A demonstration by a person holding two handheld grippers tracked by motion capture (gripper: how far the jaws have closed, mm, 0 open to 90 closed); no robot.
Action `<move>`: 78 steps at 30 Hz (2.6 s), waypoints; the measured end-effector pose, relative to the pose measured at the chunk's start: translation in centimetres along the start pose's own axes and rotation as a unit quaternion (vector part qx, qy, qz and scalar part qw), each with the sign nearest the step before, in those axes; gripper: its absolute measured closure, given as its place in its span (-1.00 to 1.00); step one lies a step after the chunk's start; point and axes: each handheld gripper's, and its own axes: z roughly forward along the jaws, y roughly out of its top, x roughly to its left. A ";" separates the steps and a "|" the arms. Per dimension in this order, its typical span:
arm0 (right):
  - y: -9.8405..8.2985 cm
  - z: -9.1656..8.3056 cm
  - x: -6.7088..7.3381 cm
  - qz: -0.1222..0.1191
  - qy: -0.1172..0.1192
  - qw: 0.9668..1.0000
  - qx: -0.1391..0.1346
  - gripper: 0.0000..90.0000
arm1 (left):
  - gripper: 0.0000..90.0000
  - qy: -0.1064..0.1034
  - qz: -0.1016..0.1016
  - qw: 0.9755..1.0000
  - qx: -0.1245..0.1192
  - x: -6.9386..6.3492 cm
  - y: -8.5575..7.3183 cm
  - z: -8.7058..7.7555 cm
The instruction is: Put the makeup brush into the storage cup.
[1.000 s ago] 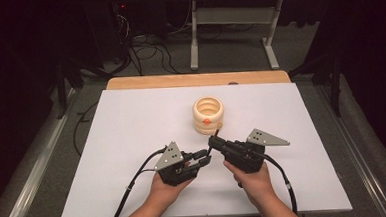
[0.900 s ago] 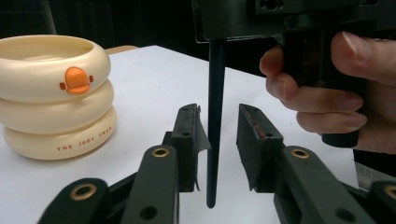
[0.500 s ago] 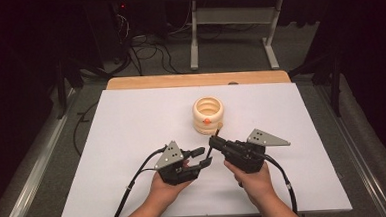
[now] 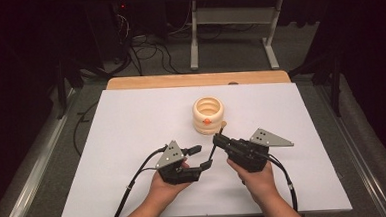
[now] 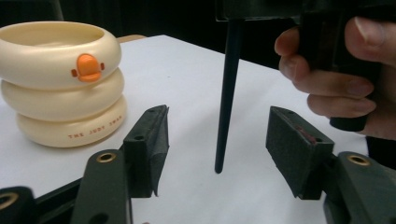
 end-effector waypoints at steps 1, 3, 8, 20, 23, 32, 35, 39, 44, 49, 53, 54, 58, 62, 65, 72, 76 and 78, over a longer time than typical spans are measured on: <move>0.0 0.0 -0.1 0.001 -0.001 1.000 -0.001 0.89 | -0.15 0.003 0.001 1.000 0.001 0.0 0.0 0.0; 0.0 -0.1 -0.2 0.002 -0.003 1.000 -0.003 0.89 | -0.19 0.012 -0.001 1.000 0.003 0.2 0.0 0.0; 0.2 -0.4 -0.5 -0.007 -0.013 1.000 -0.007 0.89 | -0.35 0.026 -0.004 1.000 0.002 0.5 0.1 -0.3; 0.3 -1.1 -1.3 -0.025 -0.035 0.999 -0.012 0.89 | -0.62 0.061 -0.014 0.998 0.007 2.1 0.2 -2.3; 0.4 -1.2 -1.5 -0.029 -0.041 0.999 -0.012 0.89 | -0.65 0.069 -0.018 0.997 0.007 2.7 0.2 -3.0; 0.4 -1.6 -2.0 -0.037 -0.054 0.998 -0.015 0.89 | -0.74 0.086 -0.025 0.996 0.009 4.0 -0.1 -5.5; 0.4 -1.6 -2.2 -0.039 -0.058 0.997 -0.013 0.89 | -0.82 0.093 -0.029 0.995 0.011 4.5 -0.4 -6.4; 0.3 -1.7 -2.5 -0.039 -0.064 0.997 -0.014 0.89 | -0.89 0.103 -0.028 0.994 0.015 5.1 -0.9 -7.6; 0.5 -2.1 -2.7 -0.044 -0.072 0.996 -0.018 0.88 | -0.91 0.120 -0.029 0.992 0.018 5.7 -1.5 -9.4; 0.6 -2.5 -3.0 -0.045 -0.080 0.996 -0.021 0.88 | -0.96 0.129 -0.029 0.991 0.025 6.1 -2.0 -10.6; 0.7 -2.7 -3.1 -0.047 -0.089 0.995 -0.024 0.88 | -0.98 0.142 -0.025 0.989 0.029 6.5 -2.4 -11.2; 0.7 -2.7 -3.1 -0.050 -0.092 0.994 -0.024 0.88 | -1.00 0.143 -0.026 0.989 0.029 6.5 -2.4 -11.3; 0.9 -2.8 -3.2 -0.054 -0.097 0.993 -0.031 0.88 | -1.00 0.146 -0.024 0.989 0.023 6.4 -2.2 -11.5; 1.0 -2.9 -3.2 -0.057 -0.102 0.993 -0.034 0.88 | -1.00 0.140 -0.022 0.990 0.023 6.3 -2.2 -11.4; 1.2 -2.7 -3.3 -0.057 -0.105 0.992 -0.037 0.88 | -1.00 0.134 -0.019 0.990 0.023 6.2 -2.1 -11.3; 2.0 -1.8 -3.8 -0.060 -0.117 0.991 -0.040 0.88 | -1.00 0.131 -0.010 0.991 0.025 6.1 -2.0 -11.2; 2.6 -1.3 -4.2 -0.059 -0.122 0.990 -0.038 0.88 | -1.00 0.123 -0.010 0.992 0.027 6.1 -2.0 -11.1; 2.9 -1.1 -4.3 -0.059 -0.125 0.990 -0.037 0.88 | -1.00 0.121 -0.009 0.992 0.029 6.0 -2.0 -11.1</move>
